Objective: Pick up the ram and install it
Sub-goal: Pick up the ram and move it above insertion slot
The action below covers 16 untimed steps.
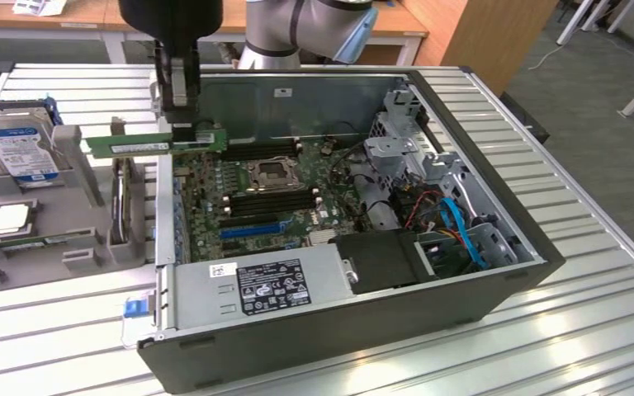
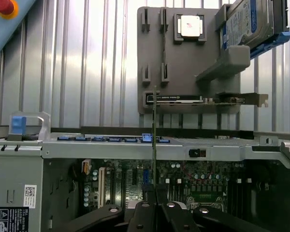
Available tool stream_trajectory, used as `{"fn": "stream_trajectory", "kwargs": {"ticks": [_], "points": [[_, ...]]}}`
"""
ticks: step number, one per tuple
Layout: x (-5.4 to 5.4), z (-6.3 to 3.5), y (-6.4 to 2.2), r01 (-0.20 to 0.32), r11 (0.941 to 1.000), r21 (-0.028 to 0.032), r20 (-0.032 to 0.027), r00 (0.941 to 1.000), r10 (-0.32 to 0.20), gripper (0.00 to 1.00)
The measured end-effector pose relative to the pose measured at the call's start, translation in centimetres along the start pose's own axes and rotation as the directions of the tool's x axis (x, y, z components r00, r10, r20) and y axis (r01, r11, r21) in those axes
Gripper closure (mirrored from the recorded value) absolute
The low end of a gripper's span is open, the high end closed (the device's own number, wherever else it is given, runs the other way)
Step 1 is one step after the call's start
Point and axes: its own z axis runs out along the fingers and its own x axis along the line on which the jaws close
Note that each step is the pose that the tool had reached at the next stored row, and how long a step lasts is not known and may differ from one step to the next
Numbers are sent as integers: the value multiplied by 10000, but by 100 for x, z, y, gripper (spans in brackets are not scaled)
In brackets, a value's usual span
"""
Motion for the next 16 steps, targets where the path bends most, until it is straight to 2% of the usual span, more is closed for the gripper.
{"fn": "stream_trajectory", "kwargs": {"ticks": [16], "points": [[1,-13,-270,3,10000,-1,0,10000,-3,88]]}}
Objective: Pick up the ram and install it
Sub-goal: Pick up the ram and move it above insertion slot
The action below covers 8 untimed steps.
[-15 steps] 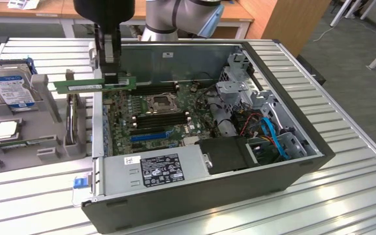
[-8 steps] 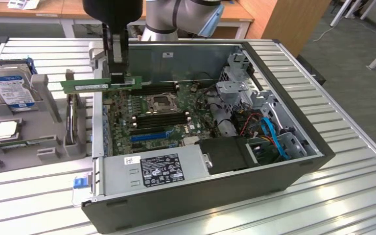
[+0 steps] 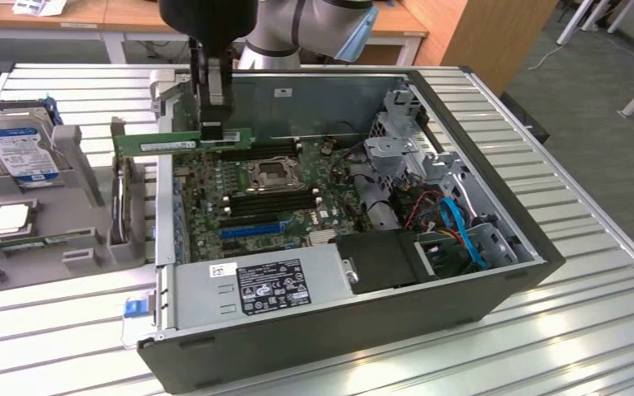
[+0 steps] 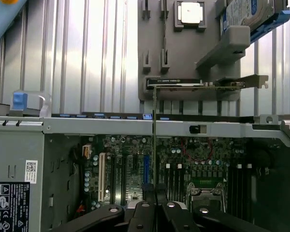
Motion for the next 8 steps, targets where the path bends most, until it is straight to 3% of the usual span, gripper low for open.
{"fn": "stream_trajectory", "kwargs": {"ticks": [8], "points": [[0,-6,-137,2,10000,0,0,10000,-2,88]]}}
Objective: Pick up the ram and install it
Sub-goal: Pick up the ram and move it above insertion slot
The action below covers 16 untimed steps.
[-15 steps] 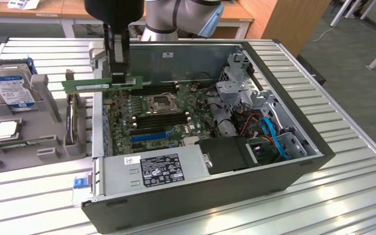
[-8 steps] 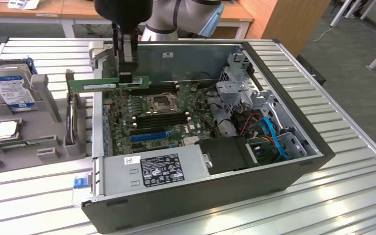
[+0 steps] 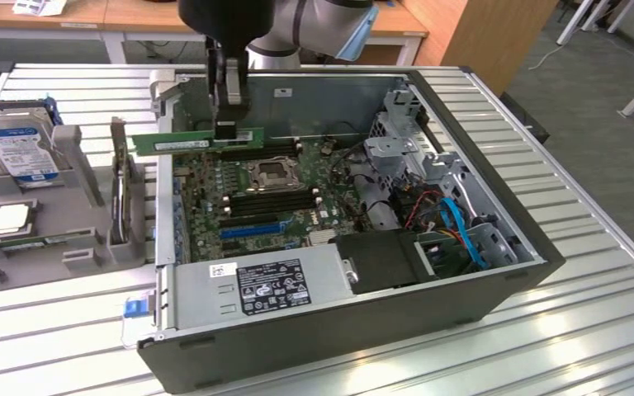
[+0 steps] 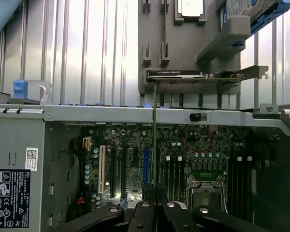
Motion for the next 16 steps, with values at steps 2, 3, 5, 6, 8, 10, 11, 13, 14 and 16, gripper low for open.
{"fn": "stream_trajectory", "kwargs": {"ticks": [2,3,5,6,8,10,11,13,14,16], "points": [[0,-1,-32,0,10000,0,1,10000,0,88],[0,-2,-50,1,10000,1,1,10000,-1,88],[0,-4,-82,0,10000,0,1,10000,0,88],[0,-5,-99,1,10000,0,0,10000,-1,88],[1,-6,-132,1,10000,0,1,10000,-1,88],[1,-7,-167,2,10000,0,1,10000,-2,88],[1,-8,-183,1,10000,0,0,10000,-1,88],[1,-10,-217,1,10000,0,1,10000,-1,88],[1,-11,-234,1,10000,0,-1,10000,-1,88],[1,-13,-269,1,10000,0,0,10000,-1,88]]}}
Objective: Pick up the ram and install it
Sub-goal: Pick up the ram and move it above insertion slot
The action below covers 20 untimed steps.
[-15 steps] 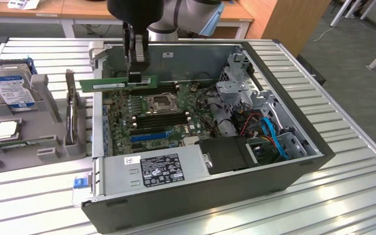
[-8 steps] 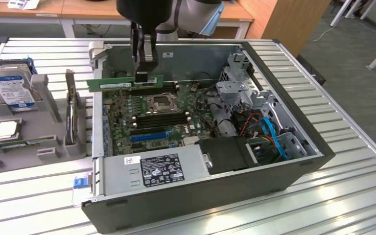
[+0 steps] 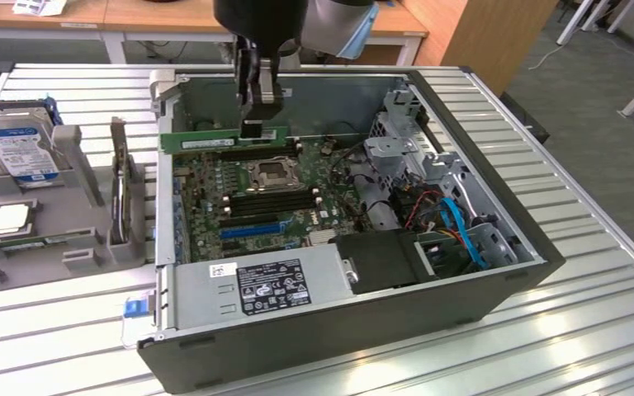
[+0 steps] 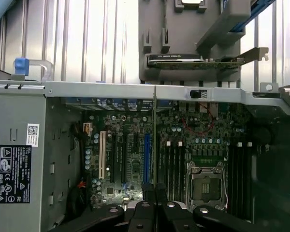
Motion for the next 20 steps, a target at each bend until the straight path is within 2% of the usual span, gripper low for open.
{"fn": "stream_trajectory", "kwargs": {"ticks": [20], "points": [[1,-16,-341,0,10000,-4,0,10000,0,88]]}}
